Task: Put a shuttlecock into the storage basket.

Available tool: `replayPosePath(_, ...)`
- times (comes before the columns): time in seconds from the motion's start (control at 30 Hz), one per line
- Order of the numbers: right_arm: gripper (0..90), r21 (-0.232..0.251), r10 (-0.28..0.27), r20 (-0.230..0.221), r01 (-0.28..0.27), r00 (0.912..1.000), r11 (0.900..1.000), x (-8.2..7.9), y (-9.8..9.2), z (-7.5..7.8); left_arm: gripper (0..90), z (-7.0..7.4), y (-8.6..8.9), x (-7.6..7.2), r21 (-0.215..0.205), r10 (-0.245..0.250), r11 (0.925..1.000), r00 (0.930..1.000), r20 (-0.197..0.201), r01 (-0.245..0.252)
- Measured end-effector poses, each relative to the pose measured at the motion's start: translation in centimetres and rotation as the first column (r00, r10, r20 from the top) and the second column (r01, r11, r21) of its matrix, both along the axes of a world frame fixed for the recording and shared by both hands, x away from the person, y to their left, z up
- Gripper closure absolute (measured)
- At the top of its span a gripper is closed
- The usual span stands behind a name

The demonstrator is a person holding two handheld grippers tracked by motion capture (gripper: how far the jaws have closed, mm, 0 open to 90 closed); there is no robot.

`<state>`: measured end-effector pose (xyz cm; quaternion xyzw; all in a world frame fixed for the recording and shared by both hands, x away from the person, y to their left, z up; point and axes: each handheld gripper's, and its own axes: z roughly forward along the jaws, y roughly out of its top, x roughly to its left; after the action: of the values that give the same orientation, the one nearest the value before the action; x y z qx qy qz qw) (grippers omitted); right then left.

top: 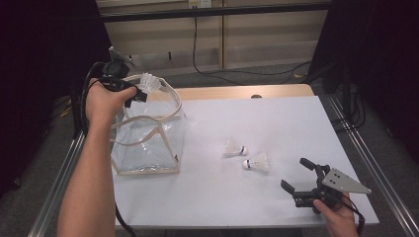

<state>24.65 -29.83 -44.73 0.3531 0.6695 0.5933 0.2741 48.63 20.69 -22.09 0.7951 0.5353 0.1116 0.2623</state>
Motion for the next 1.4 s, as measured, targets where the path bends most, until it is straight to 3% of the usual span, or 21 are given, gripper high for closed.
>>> replayPosePath(0.8,0.7,0.001,-0.004,0.004,0.004,1.0000,1.000,0.0,-0.1,0.0,65.5,-1.6,-0.3,1.3,-0.006,0.016,0.9999,0.9997,-0.017,-0.016)
replayPosePath(0.87,0.7,0.001,-0.004,0.002,0.004,1.0000,1.000,0.0,-0.1,0.0,65.4,-1.7,-0.4,1.4,-0.001,0.021,0.9998,0.9998,-0.005,-0.021)
replayPosePath(0.93,0.8,0.002,-0.005,0.002,0.005,1.0000,1.000,0.0,-0.1,0.0,60.9,-1.7,-0.4,1.4,0.002,0.044,0.9990,0.9983,0.039,-0.044)
replayPosePath(0.97,0.7,0.003,-0.005,0.002,0.005,1.0000,1.000,0.0,-0.1,0.0,54.6,-1.8,-0.4,1.4,0.016,0.042,0.9990,0.9975,0.057,-0.043)
replayPosePath(1.0,0.8,0.003,-0.003,0.003,0.003,1.0000,1.000,0.0,-0.1,0.0,53.6,-1.9,-0.4,1.5,0.018,0.029,0.9994,0.9988,0.040,-0.030)
replayPosePath(1.4,0.7,0.004,-0.004,0.000,0.004,1.0000,1.000,0.0,-0.1,0.0,49.1,-1.5,-0.9,0.8,-0.020,-0.030,0.9993,0.9995,0.013,0.030)
